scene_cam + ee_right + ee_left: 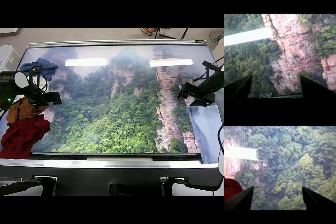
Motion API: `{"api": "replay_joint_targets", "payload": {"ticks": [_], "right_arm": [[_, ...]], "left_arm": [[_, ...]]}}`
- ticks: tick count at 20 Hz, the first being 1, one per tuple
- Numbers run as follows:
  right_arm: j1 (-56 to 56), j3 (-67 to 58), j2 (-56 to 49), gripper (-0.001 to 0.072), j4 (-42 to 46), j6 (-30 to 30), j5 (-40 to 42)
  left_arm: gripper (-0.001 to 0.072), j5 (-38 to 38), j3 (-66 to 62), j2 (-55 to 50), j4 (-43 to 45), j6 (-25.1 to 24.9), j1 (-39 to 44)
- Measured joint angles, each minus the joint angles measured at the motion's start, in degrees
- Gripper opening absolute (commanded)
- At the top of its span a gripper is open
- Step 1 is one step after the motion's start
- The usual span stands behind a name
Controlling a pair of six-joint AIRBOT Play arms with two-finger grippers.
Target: Fold the clothes and pants, and hang the long-sleeved shirts on hangers.
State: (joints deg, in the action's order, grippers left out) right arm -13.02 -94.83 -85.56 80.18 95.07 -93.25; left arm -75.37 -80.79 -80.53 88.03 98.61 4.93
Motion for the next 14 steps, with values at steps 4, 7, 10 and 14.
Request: {"api": "replay_joint_targets", "payload": {"ticks": [4, 7, 10, 14], "right_arm": [[0.0, 0.0, 0.0, 0.0689, 0.0, 0.0, 4.0], [0.0, 0.0, 0.0, 0.0699, -0.1, 0.1, 8.2], [0.0, 0.0, -0.1, 0.0685, -0.1, -0.7, 9.9], [0.0, 0.5, -0.1, 0.0670, -0.5, -3.4, 8.8]], "left_arm": [[0.0709, 3.1, 0.0, 0.0, 0.0, 0.0, 0.0], [0.0714, 3.7, -0.3, 0.0, -0.2, 0.0, -0.1], [0.0715, -4.1, -2.1, 0.1, 5.3, 0.0, -3.1], [0.0716, -12.9, 2.0, 4.0, 9.3, 0.6, -14.5]]}}
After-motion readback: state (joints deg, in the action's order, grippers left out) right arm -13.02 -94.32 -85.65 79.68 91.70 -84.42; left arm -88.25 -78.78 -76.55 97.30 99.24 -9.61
